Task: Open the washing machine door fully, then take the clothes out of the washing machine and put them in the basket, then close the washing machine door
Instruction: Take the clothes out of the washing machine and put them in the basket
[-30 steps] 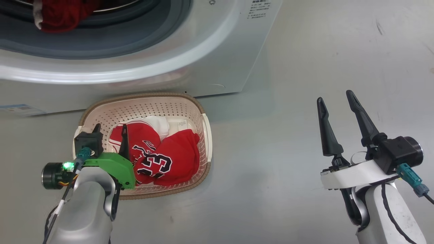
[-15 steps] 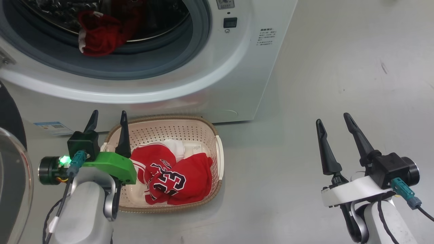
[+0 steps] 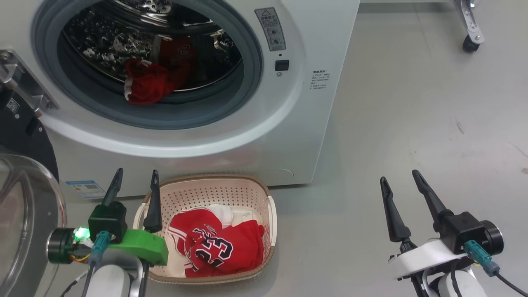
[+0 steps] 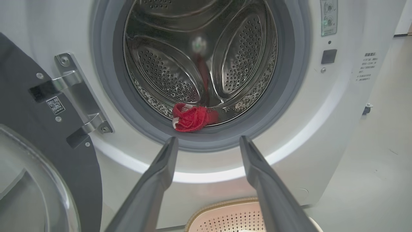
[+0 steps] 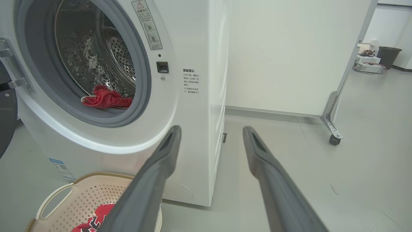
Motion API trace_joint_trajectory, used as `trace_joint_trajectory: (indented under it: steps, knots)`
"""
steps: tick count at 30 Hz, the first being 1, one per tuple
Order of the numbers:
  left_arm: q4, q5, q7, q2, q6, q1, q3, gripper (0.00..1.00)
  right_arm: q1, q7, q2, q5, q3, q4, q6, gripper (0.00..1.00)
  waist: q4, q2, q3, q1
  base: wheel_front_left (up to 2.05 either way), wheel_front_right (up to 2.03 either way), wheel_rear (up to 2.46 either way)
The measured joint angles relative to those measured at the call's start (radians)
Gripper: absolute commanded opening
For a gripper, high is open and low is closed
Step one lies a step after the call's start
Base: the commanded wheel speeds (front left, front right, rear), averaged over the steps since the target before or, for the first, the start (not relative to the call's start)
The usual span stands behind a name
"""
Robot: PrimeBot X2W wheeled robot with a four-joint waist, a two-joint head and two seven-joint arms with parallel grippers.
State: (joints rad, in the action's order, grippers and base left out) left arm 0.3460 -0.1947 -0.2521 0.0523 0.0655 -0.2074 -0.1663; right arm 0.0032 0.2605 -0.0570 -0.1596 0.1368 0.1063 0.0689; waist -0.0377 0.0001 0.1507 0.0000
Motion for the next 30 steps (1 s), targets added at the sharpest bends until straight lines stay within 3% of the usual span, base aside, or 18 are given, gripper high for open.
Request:
trace_joint_trajectory:
  steps: [13,30]
  knots:
    - [-0.118,0.003,0.0,0.006,0.009,0.178,-0.015,1.0,0.085,0.0,0.003,0.014,0.019,0.006,-0.011,1.0,-0.012,0.0,-0.111,0.0,0.0,0.0,0.0]
    - [-0.241,0.012,0.001,0.014,0.022,0.268,-0.014,1.0,0.11,-0.001,0.004,0.021,0.028,-0.021,-0.02,1.0,-0.017,0.0,-0.124,0.0,0.0,0.0,0.0]
